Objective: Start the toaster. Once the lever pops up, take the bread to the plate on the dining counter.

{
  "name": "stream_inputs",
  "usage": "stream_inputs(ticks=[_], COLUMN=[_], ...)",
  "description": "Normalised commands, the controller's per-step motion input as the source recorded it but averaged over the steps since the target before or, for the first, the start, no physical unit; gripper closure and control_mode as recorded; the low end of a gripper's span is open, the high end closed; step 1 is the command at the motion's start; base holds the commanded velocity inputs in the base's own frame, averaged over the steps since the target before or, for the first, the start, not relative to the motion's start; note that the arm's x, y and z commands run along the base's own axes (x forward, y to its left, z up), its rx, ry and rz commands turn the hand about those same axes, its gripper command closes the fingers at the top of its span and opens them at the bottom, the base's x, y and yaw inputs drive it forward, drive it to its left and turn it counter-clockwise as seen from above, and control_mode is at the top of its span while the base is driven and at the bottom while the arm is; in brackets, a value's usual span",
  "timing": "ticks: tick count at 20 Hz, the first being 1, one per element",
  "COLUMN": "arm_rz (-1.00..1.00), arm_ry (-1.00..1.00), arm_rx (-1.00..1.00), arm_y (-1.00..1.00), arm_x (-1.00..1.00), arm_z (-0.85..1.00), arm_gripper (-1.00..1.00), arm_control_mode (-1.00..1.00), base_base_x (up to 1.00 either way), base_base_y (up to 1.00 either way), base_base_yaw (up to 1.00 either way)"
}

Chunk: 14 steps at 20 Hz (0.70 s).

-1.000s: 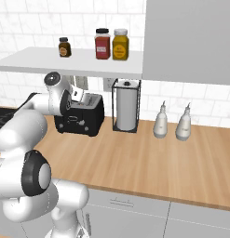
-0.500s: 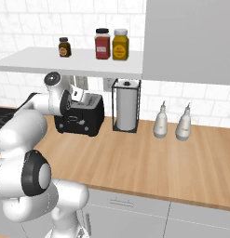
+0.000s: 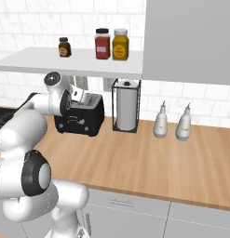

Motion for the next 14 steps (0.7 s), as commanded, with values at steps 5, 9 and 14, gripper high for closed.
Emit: stream_inputs(ticks=[5,9,14], arm_rz=[0.0,0.0,0.0], arm_ry=[0.0,0.0,0.0], arm_rx=[0.0,0.0,0.0], arm_y=[0.0,0.0,0.0], arm_x=[0.0,0.0,0.0], arm_z=[0.0,0.0,0.0], arm_gripper=[-1.0,-1.0,-1.0], arm_control_mode=[-1.0,-1.0,-1.0], base_base_x=[0.0,0.0,0.0], base_base_y=[0.0,0.0,0.0], base_base_yaw=[0.0,0.0,0.0])
